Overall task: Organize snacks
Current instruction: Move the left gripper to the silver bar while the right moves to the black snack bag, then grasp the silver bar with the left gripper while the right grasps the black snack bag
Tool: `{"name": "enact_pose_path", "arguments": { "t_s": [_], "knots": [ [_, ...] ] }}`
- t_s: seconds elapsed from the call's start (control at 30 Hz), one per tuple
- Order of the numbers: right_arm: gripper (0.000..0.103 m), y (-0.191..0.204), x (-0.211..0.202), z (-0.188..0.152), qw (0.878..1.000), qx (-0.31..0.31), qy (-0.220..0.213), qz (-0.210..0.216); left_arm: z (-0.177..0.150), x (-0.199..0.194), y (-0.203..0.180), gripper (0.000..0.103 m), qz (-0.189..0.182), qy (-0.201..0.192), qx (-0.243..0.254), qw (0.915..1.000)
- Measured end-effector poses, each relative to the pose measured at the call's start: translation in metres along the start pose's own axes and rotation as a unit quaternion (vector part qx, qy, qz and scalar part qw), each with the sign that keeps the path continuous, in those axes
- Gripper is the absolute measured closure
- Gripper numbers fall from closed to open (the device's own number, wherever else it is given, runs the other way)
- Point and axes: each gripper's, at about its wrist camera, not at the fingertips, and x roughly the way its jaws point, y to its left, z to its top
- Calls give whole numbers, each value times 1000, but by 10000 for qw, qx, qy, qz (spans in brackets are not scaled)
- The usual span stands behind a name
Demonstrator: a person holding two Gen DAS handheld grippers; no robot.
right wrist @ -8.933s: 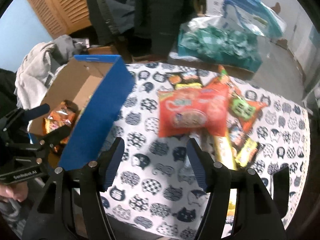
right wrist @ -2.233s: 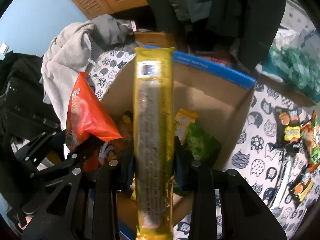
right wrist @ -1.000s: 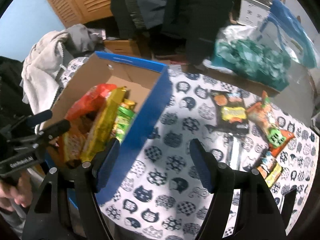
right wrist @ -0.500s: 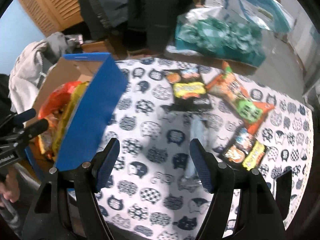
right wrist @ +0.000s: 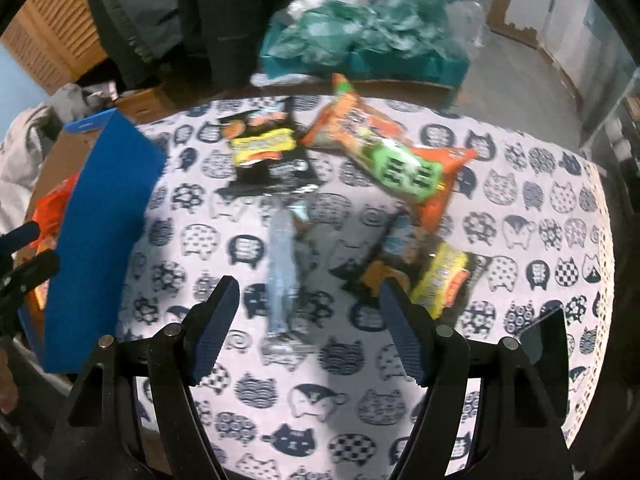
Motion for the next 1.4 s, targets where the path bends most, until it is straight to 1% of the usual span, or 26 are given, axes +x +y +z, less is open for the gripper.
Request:
{"name": "enact_pose_path", "arguments": {
  "t_s": [0.13, 0.33, 0.53, 0.67, 0.9, 1.0, 1.23, 1.4],
  "knots": [
    [31, -24, 5, 2, 9999, 159, 18, -56, 2, 15, -25, 23, 15, 116, 240, 9996],
    [31, -50, 18, 9, 9996, 215, 2, -160, 8, 44, -48, 23, -100, 303, 387, 9987],
    [31, -57, 35, 15, 9998, 76, 70, -191, 16, 72, -52, 23, -344, 509, 126, 9980],
    [31, -59, 46, 18, 9997, 18, 173, -178, 22, 88, -52, 23, -339, 557, -2, 9979],
    [31, -66, 67, 24, 9992, -62, 371, -124, 26, 108, -53, 23, -470, 708, -197, 9962],
    [30, -70, 68, 22, 9991, 61, 424, -5, 26, 113, -55, 23, -507, 768, -226, 9955],
    [30, -77, 59, 5, 9967, 268, 764, -69, 26, 118, -69, 23, -697, 852, -178, 9938],
    [30, -85, 50, -12, 9928, 673, 985, 131, 25, 123, -82, 23, -792, 940, -115, 9923]
  ]
}}
